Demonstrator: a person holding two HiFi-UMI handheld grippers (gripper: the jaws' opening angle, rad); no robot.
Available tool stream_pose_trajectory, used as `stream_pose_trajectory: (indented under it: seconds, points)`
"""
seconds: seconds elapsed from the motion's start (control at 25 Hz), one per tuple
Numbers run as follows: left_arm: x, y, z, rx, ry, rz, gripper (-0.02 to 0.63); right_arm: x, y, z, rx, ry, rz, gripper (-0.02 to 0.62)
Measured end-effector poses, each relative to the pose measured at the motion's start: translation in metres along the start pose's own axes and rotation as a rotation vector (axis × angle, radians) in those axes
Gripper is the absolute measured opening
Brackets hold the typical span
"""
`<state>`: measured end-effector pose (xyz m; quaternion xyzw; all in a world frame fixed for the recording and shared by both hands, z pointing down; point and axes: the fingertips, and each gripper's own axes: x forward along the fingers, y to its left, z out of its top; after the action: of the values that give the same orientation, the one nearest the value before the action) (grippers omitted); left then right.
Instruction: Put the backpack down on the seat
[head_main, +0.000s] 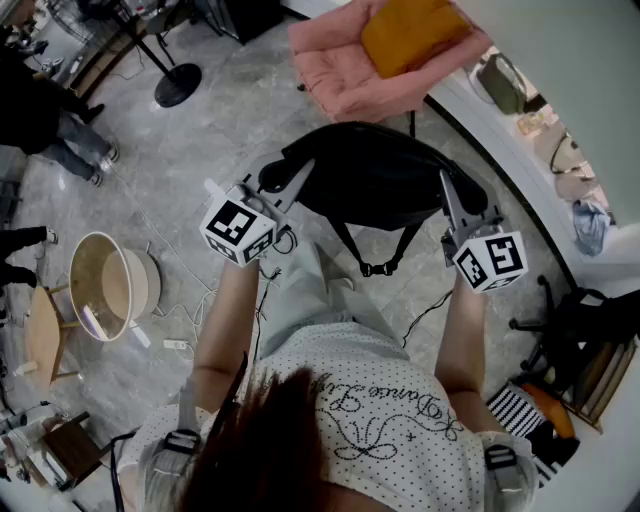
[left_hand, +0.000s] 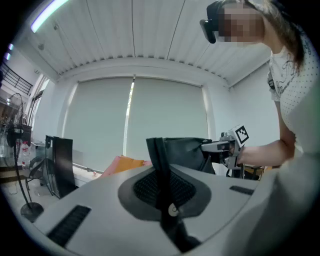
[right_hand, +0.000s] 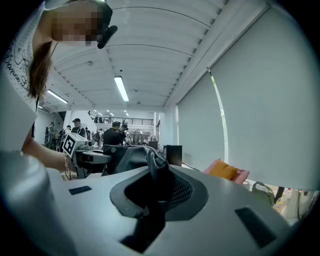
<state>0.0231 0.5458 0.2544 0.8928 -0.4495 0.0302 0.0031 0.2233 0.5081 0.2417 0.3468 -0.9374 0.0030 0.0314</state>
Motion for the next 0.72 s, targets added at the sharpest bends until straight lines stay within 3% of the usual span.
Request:
stream_pose_trajectory:
  seconds: [0.36, 0.72]
  points:
    - [0.006, -0.028, 0.005, 0.016, 0.004, 0.008, 0.015, -0.024, -0.012, -0.004, 0.033, -0.003, -0.011, 0.058]
    - [0.024, -0.003, 0.020, 0.024, -0.019, 0.036, 0.014, 0.003, -0.032, 0.015, 0.024, -0.019, -0.021, 0.061]
